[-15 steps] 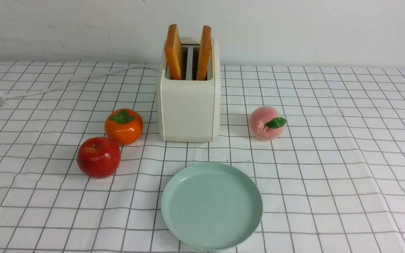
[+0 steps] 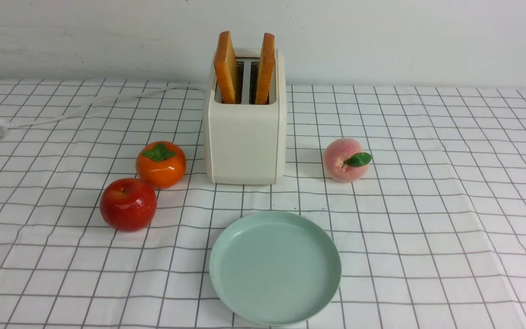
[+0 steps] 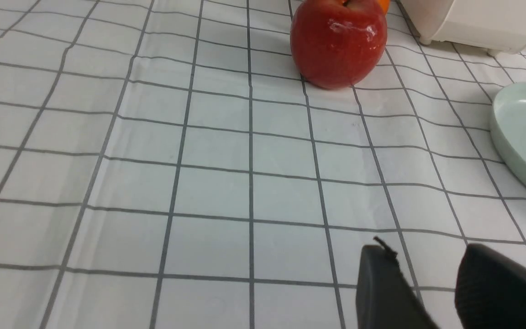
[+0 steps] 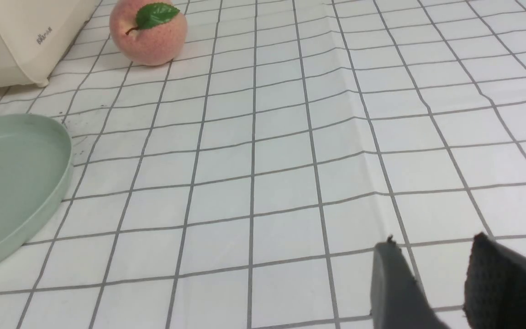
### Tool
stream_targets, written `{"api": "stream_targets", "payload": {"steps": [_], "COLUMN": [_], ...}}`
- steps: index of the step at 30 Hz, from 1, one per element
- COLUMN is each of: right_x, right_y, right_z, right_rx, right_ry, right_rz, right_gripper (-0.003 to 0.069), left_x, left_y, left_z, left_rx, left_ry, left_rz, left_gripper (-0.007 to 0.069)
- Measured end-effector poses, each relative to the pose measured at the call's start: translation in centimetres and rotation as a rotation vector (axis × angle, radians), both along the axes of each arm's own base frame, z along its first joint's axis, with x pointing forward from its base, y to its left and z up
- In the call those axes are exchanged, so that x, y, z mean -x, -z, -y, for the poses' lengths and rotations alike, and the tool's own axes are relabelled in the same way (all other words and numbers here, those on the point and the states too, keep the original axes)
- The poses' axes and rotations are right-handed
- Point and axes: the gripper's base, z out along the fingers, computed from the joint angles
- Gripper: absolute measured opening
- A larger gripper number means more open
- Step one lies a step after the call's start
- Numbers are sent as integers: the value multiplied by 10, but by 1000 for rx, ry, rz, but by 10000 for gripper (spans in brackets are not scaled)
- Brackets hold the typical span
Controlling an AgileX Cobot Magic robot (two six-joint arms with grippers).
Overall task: Take toasted bread from bread machine on white checkered table place on plate.
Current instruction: 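Reach for a toast slice standing in the toaster with the left gripper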
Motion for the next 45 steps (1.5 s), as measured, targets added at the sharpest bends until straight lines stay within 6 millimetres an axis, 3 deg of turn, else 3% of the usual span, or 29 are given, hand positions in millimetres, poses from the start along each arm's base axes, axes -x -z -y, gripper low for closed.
{"api": "stream_targets", "payload": {"steps": [21,24,25,26,28,34,38,40,45], "right_x": [0,0,0,0,0,0,0,0,0], "right_y": [0,0,0,0,0,0,0,0,0], "right_z": [0,0,0,0,0,0,0,0,0], "right_rx": [0,0,0,0,0,0,0,0,0], "right_ry": [0,0,0,0,0,0,0,0,0], "right_rz": [0,0,0,0,0,0,0,0,0], "right_gripper": [239,239,239,239,239,239,239,239,239], "left_x": [0,-1,-2,-2,-4,-5,-4,-4,-22], "left_y": [-1,-5,-10,-11,-20,-36,-43,-56,-113], "left_z": [0,2,3,4,5,-7,-12,-9,9], "left_rx": [1,112,273,291,617,1060,1149,1133,846], "left_ry": [-1,-14,-36,-37,-82,-197,-232,-195,-52], "left_rz": [9,45,77,82,125,277,331,320,168], "left_gripper": [237,237,237,237,237,237,223,180,-6]}}
